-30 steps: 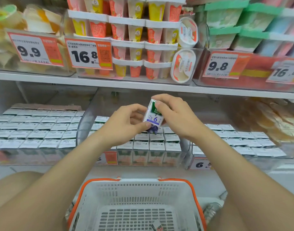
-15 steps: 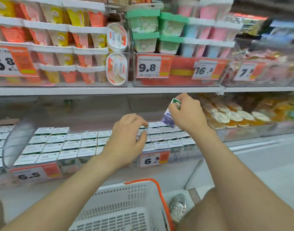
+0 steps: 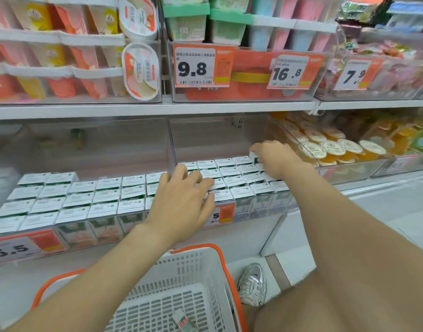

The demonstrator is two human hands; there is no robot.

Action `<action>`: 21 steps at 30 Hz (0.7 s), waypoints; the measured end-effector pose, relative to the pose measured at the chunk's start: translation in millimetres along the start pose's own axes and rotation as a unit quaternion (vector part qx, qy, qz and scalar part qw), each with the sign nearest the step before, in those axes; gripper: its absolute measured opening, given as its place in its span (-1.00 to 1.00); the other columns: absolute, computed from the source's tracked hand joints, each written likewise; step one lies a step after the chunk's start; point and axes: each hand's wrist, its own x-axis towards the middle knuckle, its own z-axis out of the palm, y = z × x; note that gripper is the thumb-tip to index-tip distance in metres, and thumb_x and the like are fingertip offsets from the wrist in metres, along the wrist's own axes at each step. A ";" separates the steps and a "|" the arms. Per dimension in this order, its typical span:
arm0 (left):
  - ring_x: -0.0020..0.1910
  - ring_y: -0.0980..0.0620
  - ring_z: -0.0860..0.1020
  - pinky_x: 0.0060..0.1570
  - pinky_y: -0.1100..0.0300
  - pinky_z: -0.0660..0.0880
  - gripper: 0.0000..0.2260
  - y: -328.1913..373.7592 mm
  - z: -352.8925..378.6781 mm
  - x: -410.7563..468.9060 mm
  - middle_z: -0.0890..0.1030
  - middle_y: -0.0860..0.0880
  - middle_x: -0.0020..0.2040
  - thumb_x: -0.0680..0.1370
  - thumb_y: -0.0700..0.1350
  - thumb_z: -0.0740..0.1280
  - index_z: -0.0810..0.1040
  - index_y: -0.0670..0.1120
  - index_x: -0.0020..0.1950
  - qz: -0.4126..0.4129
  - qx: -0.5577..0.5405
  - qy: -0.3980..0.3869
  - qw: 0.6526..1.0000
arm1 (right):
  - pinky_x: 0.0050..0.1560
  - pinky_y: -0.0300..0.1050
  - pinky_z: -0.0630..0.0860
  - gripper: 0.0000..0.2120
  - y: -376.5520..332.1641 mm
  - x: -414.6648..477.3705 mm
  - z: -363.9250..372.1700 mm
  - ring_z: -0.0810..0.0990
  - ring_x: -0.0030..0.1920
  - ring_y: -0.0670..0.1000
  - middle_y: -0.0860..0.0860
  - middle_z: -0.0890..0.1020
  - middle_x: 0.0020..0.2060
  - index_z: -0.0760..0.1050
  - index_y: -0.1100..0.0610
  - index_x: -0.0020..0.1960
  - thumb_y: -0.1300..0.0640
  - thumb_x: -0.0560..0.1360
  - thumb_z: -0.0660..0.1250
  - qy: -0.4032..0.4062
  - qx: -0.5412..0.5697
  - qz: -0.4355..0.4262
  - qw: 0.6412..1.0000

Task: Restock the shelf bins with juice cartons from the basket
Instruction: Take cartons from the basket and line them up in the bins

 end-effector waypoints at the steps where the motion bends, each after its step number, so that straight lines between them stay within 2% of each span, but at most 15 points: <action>1: 0.05 -0.07 0.32 -0.02 -0.02 0.35 -0.63 0.1 -0.2 0.3 0.60 0.12 0.06 0.67 0.13 0.02 0.58 0.11 0.22 0.000 -0.001 0.002 1.000 | 0.25 0.16 0.45 -0.42 -0.2 0.0 -0.1 0.51 0.30 0.26 0.14 0.58 0.29 0.41 -0.02 0.50 0.40 0.56 0.21 -0.028 0.011 0.004 1.000; 3: 0.05 -0.08 0.32 -0.02 -0.02 0.34 -0.63 0.4 -0.7 0.7 0.59 0.11 0.06 0.67 0.13 0.01 0.57 0.10 0.23 0.001 0.001 0.005 1.000 | 0.26 0.22 0.53 -0.40 -3.5 -2.8 -2.9 0.54 0.29 0.32 0.18 0.56 0.34 0.38 -0.04 0.53 0.36 0.56 0.17 -0.058 0.047 0.020 0.997; 5: 0.06 -0.08 0.32 -0.01 -0.04 0.36 -0.61 0.6 -1.2 0.2 0.58 0.10 0.07 0.68 0.14 0.00 0.56 0.09 0.24 0.004 0.001 0.005 1.000 | 0.22 0.22 0.55 -0.42 -12.0 -7.1 -9.6 0.53 0.27 0.34 0.21 0.54 0.34 0.36 0.03 0.54 0.32 0.55 0.16 -0.059 0.060 0.031 0.996; 7: 0.08 -0.09 0.32 0.03 -0.06 0.39 -0.59 -0.7 -2.4 -0.4 0.58 0.09 0.09 0.69 0.15 -0.04 0.55 0.09 0.26 0.007 -0.005 -0.007 1.000 | 0.19 0.19 0.55 -0.52 -25.3 -12.9 -19.1 0.54 0.23 0.31 0.21 0.56 0.28 0.42 0.14 0.45 0.31 0.54 0.16 -0.030 0.061 0.027 0.997; 9: 0.13 -0.10 0.33 0.10 -0.08 0.41 -0.55 -3.2 -6.2 -1.0 0.57 0.08 0.13 0.69 0.15 -0.08 0.54 0.08 0.29 0.012 -0.014 -0.031 0.999 | 0.16 0.17 0.60 -0.59 -44.4 -24.3 -30.5 0.58 0.19 0.26 0.19 0.62 0.21 0.51 0.16 0.34 0.31 0.53 0.17 0.015 0.091 0.004 0.996; 11: 0.26 -0.10 0.35 0.28 -0.09 0.37 -0.57 -6.3 -12.9 -3.5 0.56 0.07 0.21 0.70 0.12 -0.06 0.54 0.07 0.30 0.027 -0.034 -0.035 0.998 | 0.06 0.10 0.63 -0.64 -69.6 -45.9 -44.5 0.65 0.03 0.17 0.12 0.69 0.05 0.61 0.09 0.19 0.29 0.52 0.16 0.053 0.146 -0.026 0.988; 13: 0.37 -0.14 0.39 0.39 -0.12 0.33 -0.67 -9.7 -22.0 -16.7 0.55 -0.02 0.28 0.66 0.00 0.09 0.57 -0.02 0.27 0.040 -0.067 0.014 0.997 | -0.14 -0.07 0.54 -0.70 -99.1 -78.5 -57.6 0.59 -0.23 0.00 -0.01 0.66 -0.22 0.63 0.06 -0.02 0.30 0.50 0.16 0.062 0.204 -0.074 0.974; 15: 0.23 -0.22 0.49 0.22 -0.14 0.42 -0.76 -14.5 -28.1 -42.6 0.58 -0.11 0.18 0.55 -0.17 0.20 0.60 -0.15 0.12 0.048 -0.093 0.127 0.986 | -0.25 -0.09 0.47 -0.74 -129.2 -116.2 -63.6 0.53 -0.32 -0.06 -0.04 0.61 -0.36 0.62 0.09 -0.16 0.30 0.46 0.18 0.016 0.232 -0.140 0.963; 17: -0.03 -0.22 0.49 -0.04 -0.11 0.41 -0.85 -19.7 -28.3 -76.6 0.59 -0.12 -0.01 0.48 -0.27 0.23 0.58 -0.19 -0.05 0.050 -0.094 0.200 0.974 | -0.26 -0.06 0.51 -0.80 -153.6 -143.8 -54.2 0.56 -0.28 0.05 0.04 0.62 -0.36 0.60 0.14 -0.23 0.26 0.46 0.22 -0.065 0.214 -0.192 0.956; 19: -0.18 -0.17 0.43 -0.19 -0.02 0.31 -0.90 -24.0 -19.8 -107.4 0.53 -0.10 -0.17 0.46 -0.27 0.24 0.54 -0.15 -0.15 0.076 -0.080 0.170 0.979 | -0.28 -0.01 0.47 -0.79 -173.3 -157.2 -32.8 0.50 -0.31 0.12 0.08 0.55 -0.38 0.48 0.17 -0.29 0.23 0.51 0.22 -0.175 0.162 -0.220 0.946; 21: -0.23 -0.12 0.46 -0.28 0.08 0.28 -0.89 -26.3 -4.5 -127.3 0.51 -0.04 -0.22 0.49 -0.18 0.21 0.52 -0.09 -0.15 0.090 -0.101 0.049 0.990 | -0.32 -0.04 0.34 -0.74 -189.2 -163.4 -5.7 0.37 -0.36 0.10 0.06 0.43 -0.39 0.36 0.13 -0.30 0.24 0.57 0.21 -0.283 0.101 -0.225 0.927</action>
